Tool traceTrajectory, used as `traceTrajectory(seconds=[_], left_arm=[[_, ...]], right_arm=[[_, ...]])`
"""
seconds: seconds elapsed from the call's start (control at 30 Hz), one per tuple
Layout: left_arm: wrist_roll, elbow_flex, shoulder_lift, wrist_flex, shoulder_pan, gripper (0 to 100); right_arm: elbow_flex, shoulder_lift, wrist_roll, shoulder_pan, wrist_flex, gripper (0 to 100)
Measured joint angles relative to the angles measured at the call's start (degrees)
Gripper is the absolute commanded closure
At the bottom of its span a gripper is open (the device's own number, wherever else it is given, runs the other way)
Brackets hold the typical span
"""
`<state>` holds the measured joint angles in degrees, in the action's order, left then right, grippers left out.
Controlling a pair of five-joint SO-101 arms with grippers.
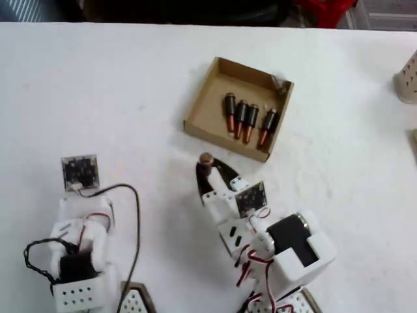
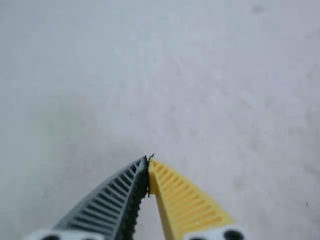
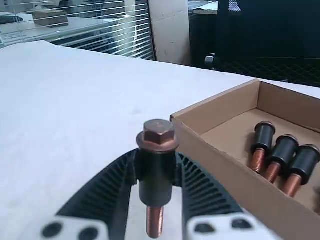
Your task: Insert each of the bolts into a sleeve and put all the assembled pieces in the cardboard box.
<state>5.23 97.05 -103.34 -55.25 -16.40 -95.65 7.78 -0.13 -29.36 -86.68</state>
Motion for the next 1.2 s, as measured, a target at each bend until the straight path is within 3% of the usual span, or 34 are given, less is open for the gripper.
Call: traceTrajectory(seconds=[0.13, 0.47, 0.57, 0.77, 1.07, 1.2], left_arm=[[0.0, 0.0, 0.0, -5.4, 2.3, 97], [0.0, 0.0, 0.0, -6.7, 3.0, 98], [-3.6, 0.0, 0.0, -8.4, 3.0, 98], [-12.4, 0.0, 0.0, -10.0, 3.1, 98], [-13.4, 0.0, 0.0, -10.0, 3.1, 98], [-13.4, 0.0, 0.0, -10.0, 3.1, 98]], right_arm=[[0.0, 0.0, 0.0, 0.4, 0.0, 98.2], [-0.7, -3.4, 0.0, 1.4, 0.0, 98.2], [-0.8, -8.4, 0.0, 4.0, 2.9, 98.2], [1.4, -21.6, 0.0, 7.3, 23.5, 98.2], [11.5, -48.1, 0.0, 10.5, 68.9, 98.1], [17.1, -56.4, 0.0, 10.6, 83.2, 98.1]])
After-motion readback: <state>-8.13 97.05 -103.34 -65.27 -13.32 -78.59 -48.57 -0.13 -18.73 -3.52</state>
